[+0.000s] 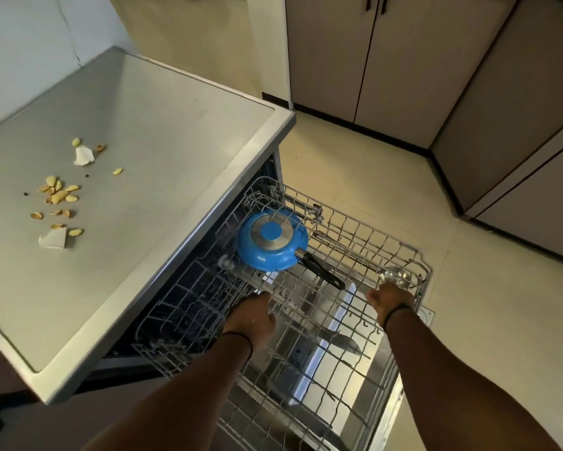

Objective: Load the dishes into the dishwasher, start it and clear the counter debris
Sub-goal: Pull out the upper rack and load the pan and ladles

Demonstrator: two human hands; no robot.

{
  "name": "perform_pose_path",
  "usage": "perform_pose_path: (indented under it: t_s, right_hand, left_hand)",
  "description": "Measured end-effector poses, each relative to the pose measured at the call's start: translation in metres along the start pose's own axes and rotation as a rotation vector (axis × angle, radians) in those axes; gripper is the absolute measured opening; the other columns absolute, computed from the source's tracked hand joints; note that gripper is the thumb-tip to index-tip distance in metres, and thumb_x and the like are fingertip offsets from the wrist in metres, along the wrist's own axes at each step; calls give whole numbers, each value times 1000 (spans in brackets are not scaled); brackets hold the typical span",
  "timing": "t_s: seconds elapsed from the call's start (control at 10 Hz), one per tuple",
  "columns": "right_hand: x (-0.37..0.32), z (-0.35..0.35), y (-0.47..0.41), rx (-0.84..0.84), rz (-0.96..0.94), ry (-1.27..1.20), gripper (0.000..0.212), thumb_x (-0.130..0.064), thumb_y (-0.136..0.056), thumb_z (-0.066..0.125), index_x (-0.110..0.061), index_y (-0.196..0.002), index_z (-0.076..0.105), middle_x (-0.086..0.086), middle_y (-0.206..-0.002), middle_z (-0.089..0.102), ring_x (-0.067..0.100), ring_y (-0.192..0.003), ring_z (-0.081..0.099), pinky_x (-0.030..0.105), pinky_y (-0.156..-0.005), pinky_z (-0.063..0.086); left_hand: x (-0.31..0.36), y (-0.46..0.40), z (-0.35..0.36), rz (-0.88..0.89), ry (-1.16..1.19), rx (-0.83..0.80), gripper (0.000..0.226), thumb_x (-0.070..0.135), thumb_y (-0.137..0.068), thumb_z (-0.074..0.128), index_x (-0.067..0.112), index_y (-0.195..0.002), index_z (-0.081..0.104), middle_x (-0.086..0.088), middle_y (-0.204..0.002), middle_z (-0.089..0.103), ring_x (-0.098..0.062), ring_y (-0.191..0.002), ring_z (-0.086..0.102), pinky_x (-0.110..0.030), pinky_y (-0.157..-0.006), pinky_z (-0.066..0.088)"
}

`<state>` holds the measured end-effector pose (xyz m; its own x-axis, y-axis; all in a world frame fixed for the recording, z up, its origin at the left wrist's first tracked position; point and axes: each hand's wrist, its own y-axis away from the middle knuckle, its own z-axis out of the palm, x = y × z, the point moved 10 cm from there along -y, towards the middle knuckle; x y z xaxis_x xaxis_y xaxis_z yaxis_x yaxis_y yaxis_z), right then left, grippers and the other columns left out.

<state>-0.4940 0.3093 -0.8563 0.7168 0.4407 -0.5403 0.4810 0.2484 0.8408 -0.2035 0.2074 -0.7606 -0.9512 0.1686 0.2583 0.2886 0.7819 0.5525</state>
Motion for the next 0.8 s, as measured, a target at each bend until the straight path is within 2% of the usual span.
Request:
perform_pose_path:
  t_s: [0.1,0.2,0.3,0.4,0.5,0.6,0.7,0.8]
  right_hand:
    - [8,13,21,-48,-17,142,25,5,-95,38,-8,-74,43,11,-79,47,18,-65,51,27,-66,53]
    - [-18,33,62,-19,-200,191,24,-3,-92,47,-5,-68,50,9,-61,50,17,-49,48,21,-43,44]
    - [-69,67,126,41,-557,261,19,-11,-92,52,-14,-73,54,-7,-51,53,6,-43,47,17,-44,39]
    - [-96,101,204,118,-778,168,11,-14,-85,57,-8,-76,59,5,-65,54,17,-57,44,25,-50,35]
    - [-111,165,280,-16,-993,265,20,-14,-88,55,-3,-71,55,12,-65,49,13,-55,35,25,-50,27]
    - [-95,248,365,-259,-1149,453,31,-20,-93,55,2,-70,56,13,-62,52,19,-55,40,23,-50,30]
    - [-39,333,449,-535,-1224,703,30,-24,-92,56,-2,-72,60,10,-68,61,26,-65,52,31,-55,34]
    - [25,393,512,-723,-1315,932,35,-28,-91,55,0,-70,58,13,-65,60,31,-65,53,34,-55,36]
  left_hand:
    - [-1,8,-10,0,-13,19,42,28,-95,48,20,-136,44,-4,-129,57,-20,-117,56,-35,-97,49]
    - [-6,20,-26,2,50,12,49,28,-96,46,23,-144,38,-2,-139,52,-21,-126,51,-36,-104,44]
    - [-14,37,-49,4,90,9,48,30,-98,45,23,-145,39,-1,-143,49,-22,-128,49,-34,-104,43]
    - [-31,62,-71,-34,103,10,35,33,-97,44,24,-130,54,-5,-129,61,-26,-114,58,-30,-86,47]
    - [-41,94,-93,-49,95,-32,32,31,-98,42,12,-109,66,-14,-114,66,-33,-104,61,-36,-82,49]
    - [-66,138,-125,-41,143,9,31,25,-95,46,5,-105,67,-18,-111,66,-36,-104,61,-41,-86,50]
    - [-119,180,-150,-95,274,85,27,25,-89,53,7,-102,68,-20,-108,66,-39,-101,61,-39,-85,50]
    - [-164,216,-175,-145,370,164,24,29,-87,57,13,-99,70,-13,-104,68,-33,-97,62,-37,-83,52]
